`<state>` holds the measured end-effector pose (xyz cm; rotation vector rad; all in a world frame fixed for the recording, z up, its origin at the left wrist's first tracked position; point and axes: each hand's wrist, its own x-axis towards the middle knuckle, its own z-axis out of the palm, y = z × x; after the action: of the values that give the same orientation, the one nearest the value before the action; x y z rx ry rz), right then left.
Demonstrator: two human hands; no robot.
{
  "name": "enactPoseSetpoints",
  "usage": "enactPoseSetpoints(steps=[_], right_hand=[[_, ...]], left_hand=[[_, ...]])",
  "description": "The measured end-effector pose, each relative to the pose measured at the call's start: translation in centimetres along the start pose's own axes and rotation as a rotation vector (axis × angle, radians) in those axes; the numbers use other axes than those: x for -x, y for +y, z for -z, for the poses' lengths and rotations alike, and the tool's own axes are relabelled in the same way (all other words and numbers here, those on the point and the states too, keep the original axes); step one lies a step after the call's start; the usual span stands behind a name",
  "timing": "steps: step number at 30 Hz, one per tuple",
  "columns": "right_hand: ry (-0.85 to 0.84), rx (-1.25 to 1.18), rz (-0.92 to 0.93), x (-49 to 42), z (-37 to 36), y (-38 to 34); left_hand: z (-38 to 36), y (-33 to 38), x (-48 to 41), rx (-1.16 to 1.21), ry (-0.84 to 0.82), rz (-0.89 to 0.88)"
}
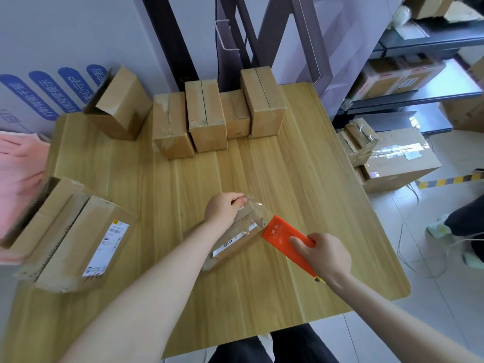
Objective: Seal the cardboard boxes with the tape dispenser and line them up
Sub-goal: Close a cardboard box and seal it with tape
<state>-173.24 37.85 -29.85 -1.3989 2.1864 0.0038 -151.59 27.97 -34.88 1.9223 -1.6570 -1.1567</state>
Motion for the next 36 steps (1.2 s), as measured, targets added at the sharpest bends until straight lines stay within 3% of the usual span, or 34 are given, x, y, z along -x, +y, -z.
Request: enactPoseSetpoints(steps=[16, 24, 36], right_hand=[[0.115, -0.005, -0.122, 1.7, -1.8, -1.1], [0.095, 0.01, -0.129, 1.8, -1.8, -1.4], [0.024, 0.178, -0.106, -1.4, 1.3, -2.3]], left_hand=[[0.7, -0.7, -0.3, 0.094, -0.057, -0.08], [1.0, -0.9, -0.5, 0.17, -0.1, -0.035], [-0.4, -1.3, 0.4, 0.321, 0.009, 0.109]])
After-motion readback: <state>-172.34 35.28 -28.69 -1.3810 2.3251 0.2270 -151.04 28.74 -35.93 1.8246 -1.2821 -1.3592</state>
